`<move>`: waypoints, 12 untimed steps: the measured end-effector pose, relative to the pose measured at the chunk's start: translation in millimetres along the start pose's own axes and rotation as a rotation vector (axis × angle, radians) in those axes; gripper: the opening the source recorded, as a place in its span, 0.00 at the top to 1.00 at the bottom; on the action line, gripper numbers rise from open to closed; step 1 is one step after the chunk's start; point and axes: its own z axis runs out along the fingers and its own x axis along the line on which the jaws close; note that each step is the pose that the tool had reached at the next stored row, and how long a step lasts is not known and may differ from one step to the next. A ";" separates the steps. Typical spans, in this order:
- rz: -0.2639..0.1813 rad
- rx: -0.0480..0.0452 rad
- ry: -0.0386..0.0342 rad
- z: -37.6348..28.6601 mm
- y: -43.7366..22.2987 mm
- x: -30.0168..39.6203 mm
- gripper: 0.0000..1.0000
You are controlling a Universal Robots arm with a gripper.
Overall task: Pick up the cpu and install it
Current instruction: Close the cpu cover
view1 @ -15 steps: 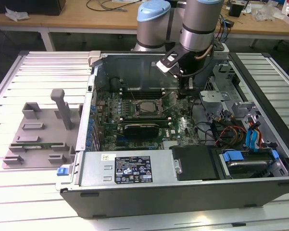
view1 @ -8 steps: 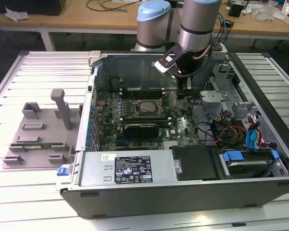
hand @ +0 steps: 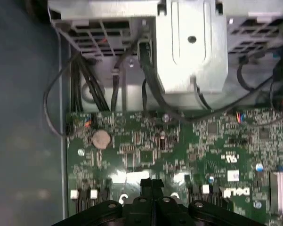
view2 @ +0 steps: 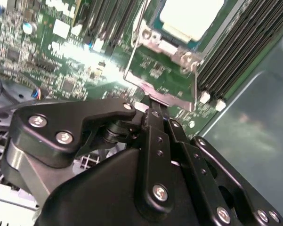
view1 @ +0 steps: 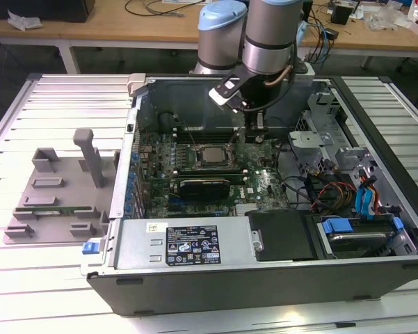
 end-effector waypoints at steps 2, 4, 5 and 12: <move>0.000 -0.0022 0.0001 -0.2 -10.1 -0.4 0.89; 0.000 -0.0041 0.0002 -0.4 -18.1 -0.7 0.89; 0.000 -0.0041 0.0002 -0.5 -22.3 -0.8 0.89; 0.000 0.0164 -0.0001 -0.3 -30.8 -1.1 0.89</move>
